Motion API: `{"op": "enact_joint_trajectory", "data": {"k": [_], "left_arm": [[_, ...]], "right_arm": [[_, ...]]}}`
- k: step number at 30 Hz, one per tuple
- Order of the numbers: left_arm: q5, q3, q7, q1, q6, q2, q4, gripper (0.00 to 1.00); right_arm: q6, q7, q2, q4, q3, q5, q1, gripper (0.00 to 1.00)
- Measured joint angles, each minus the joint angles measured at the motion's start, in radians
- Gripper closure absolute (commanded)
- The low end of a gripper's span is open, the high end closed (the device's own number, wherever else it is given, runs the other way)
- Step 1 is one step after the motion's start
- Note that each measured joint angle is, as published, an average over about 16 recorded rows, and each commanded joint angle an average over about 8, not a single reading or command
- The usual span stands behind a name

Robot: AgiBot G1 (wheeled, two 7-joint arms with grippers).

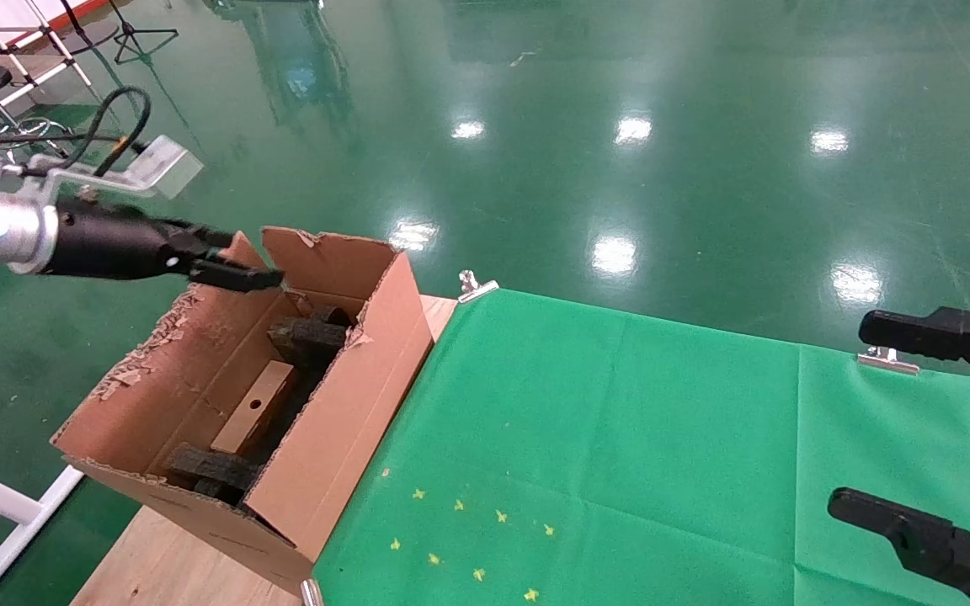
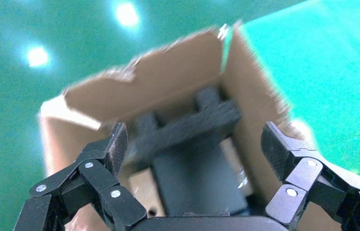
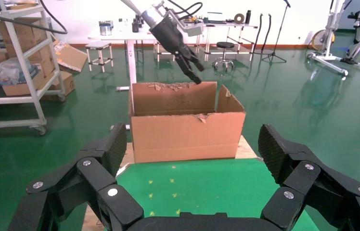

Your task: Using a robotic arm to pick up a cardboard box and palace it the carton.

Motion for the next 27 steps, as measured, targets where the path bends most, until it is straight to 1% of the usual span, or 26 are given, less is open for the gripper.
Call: {"op": "enact_joint_trajectory", "data": {"k": [27], "left_arm": [[-0.463,-0.17,0.059,0.376,0.09,-0.03,-0.481,0.0]], "right_arm": [[0.0,0.0,0.0,0.0,0.0,0.0,0.0,0.0]]}}
